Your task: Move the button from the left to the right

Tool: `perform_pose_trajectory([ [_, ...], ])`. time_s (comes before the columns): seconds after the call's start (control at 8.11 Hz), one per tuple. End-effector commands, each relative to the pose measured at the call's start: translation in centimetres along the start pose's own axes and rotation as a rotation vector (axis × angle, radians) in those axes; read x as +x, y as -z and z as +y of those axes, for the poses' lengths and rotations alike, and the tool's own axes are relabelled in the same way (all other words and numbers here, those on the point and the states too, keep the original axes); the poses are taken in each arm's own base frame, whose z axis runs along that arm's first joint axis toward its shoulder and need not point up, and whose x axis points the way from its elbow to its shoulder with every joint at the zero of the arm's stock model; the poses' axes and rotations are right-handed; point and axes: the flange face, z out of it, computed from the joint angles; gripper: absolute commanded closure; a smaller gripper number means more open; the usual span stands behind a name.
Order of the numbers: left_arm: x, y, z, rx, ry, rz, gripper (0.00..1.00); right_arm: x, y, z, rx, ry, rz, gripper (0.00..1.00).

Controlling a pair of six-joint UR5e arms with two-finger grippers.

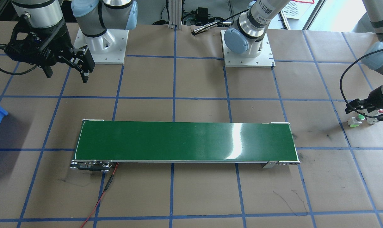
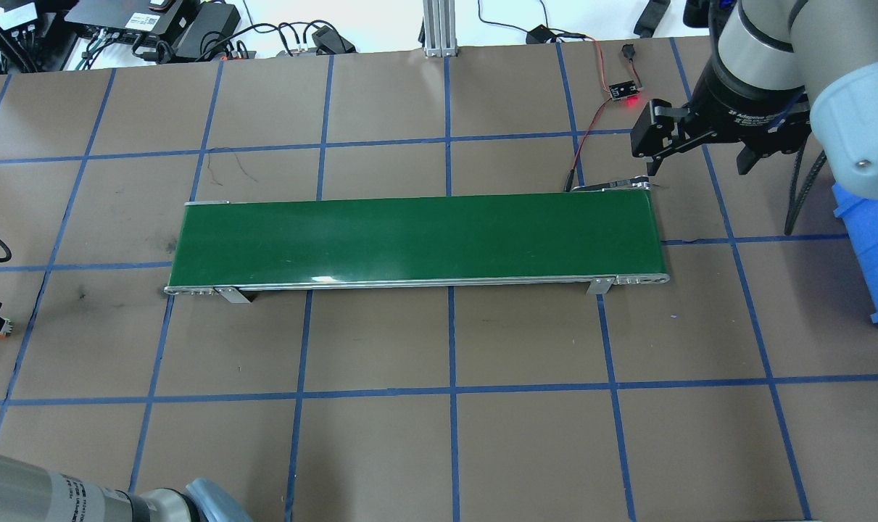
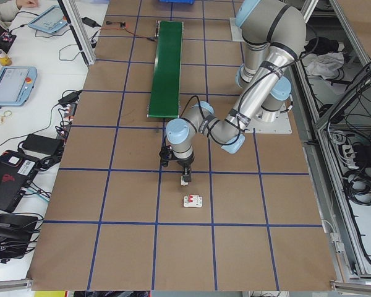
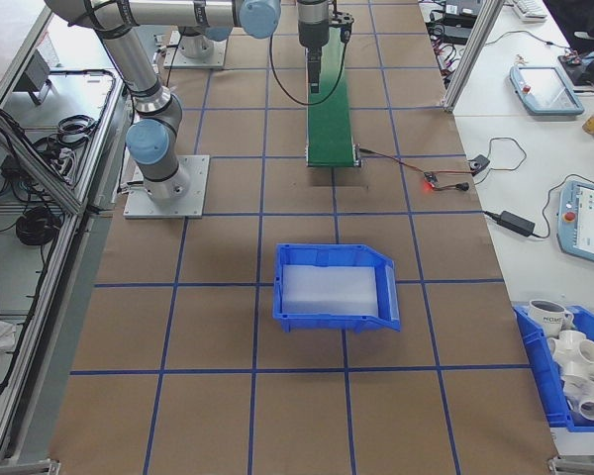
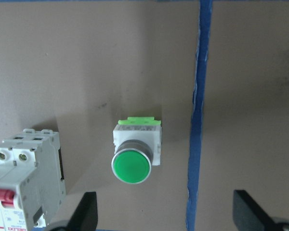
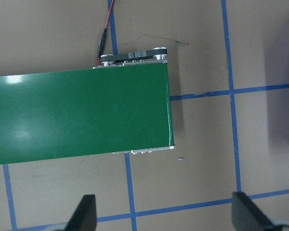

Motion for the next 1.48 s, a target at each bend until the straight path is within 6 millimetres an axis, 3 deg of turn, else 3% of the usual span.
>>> perform_pose_trajectory([
  [0.0,-0.1,-2.3,-0.7,-0.02,-0.012,0.024,0.0,0.0,-0.1,0.0,-0.002,0.0,0.001,0.0],
  [0.62,-0.5,-2.6,-1.1,-0.008,-0.04,0.008,0.0,0.0,-0.1,0.0,-0.002,0.002,0.001,0.0],
  [1.11,-1.1,-4.4,-2.0,0.016,-0.078,-0.015,0.0,0.0,-0.1,0.0,-0.002,0.002,0.001,0.0],
  [1.36,-1.0,-4.6,-2.0,0.017,-0.076,-0.01,0.2,0.0,-0.1,0.0,-0.002,0.002,0.002,0.0],
])
